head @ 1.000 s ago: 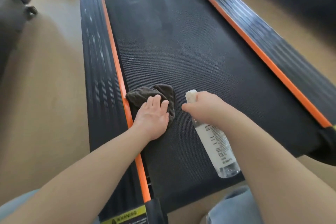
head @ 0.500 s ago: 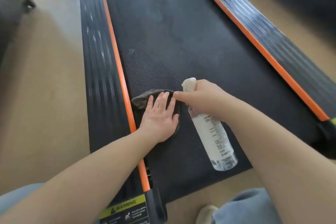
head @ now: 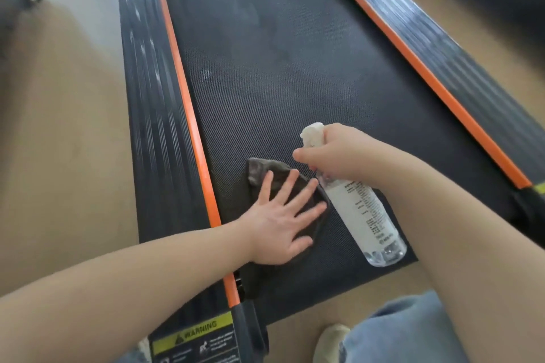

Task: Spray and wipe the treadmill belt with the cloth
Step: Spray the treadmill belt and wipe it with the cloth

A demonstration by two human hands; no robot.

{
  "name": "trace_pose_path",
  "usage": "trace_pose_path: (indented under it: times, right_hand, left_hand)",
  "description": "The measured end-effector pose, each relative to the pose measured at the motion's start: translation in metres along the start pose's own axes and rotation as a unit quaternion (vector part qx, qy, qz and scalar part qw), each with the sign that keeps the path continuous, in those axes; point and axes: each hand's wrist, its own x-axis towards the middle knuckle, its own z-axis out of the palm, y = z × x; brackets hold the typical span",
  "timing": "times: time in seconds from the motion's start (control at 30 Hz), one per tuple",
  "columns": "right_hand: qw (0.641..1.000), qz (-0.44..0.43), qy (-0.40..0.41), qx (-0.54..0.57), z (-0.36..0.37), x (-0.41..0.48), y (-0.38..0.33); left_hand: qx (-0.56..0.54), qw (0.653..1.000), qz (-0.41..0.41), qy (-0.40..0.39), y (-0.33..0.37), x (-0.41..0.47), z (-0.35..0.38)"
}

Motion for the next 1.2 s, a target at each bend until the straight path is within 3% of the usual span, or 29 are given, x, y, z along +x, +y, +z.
trace_pose_path:
  times: [0.07, 0.13, 0.27, 0.33, 0.4, 0.53, 0.63, 0.73, 0.83, 0.93, 1.03, 1.13, 1.2]
  right_hand:
    - [1.000, -0.005, -0.003, -0.012, 0.004, 0.006, -0.005]
    - [1.000, -0.008, 0.002, -0.023, 0.007, 0.010, -0.008]
    - [0.999, -0.022, -0.011, -0.042, 0.008, 0.009, -0.004]
    - [0.999, -0.022, -0.015, -0.045, 0.007, 0.009, 0.000]
    - [0.999, -0.006, -0.010, -0.037, 0.007, 0.012, 0.000]
    - [0.999, -0.030, 0.002, -0.038, 0.004, 0.018, -0.009]
    - [0.999, -0.040, 0.003, -0.024, 0.006, 0.024, -0.017]
    - [1.000, -0.026, 0.015, -0.009, 0.012, 0.032, -0.020]
    - [1.000, -0.020, 0.014, -0.005, 0.010, 0.033, -0.016]
    - [1.000, -0.015, 0.002, -0.003, 0.005, 0.033, -0.010]
    - [1.000, -0.003, 0.006, 0.002, 0.004, 0.039, -0.006]
    - [1.000, 0.005, 0.009, 0.014, 0.010, 0.050, -0.006]
    - [1.000, 0.008, 0.009, 0.022, 0.015, 0.057, -0.007]
  left_hand:
    - [0.017, 0.999, 0.048, -0.007, -0.012, -0.003, -0.001]
    - [0.027, 0.999, 0.031, -0.002, -0.030, 0.003, -0.002]
    - [-0.020, 0.982, -0.188, 0.004, -0.060, 0.038, -0.013]
    - [-0.036, 0.968, -0.249, 0.013, -0.060, 0.051, -0.017]
    - [-0.030, 0.977, -0.209, 0.018, -0.038, 0.048, -0.016]
    - [-0.007, 0.998, 0.036, 0.044, 0.027, 0.014, 0.000]
    - [-0.001, 0.997, 0.064, 0.031, 0.024, 0.014, 0.000]
    - [-0.012, 0.997, -0.076, 0.032, -0.024, 0.035, -0.008]
    - [-0.046, 0.963, -0.263, 0.025, -0.096, 0.050, -0.021]
    - [-0.057, 0.943, -0.328, 0.012, -0.122, 0.054, -0.025]
    - [-0.017, 0.959, -0.281, 0.042, -0.098, 0.052, -0.022]
    - [0.054, 0.993, -0.076, 0.073, -0.066, 0.037, -0.016]
    - [0.047, 0.996, 0.028, 0.067, -0.056, 0.029, -0.011]
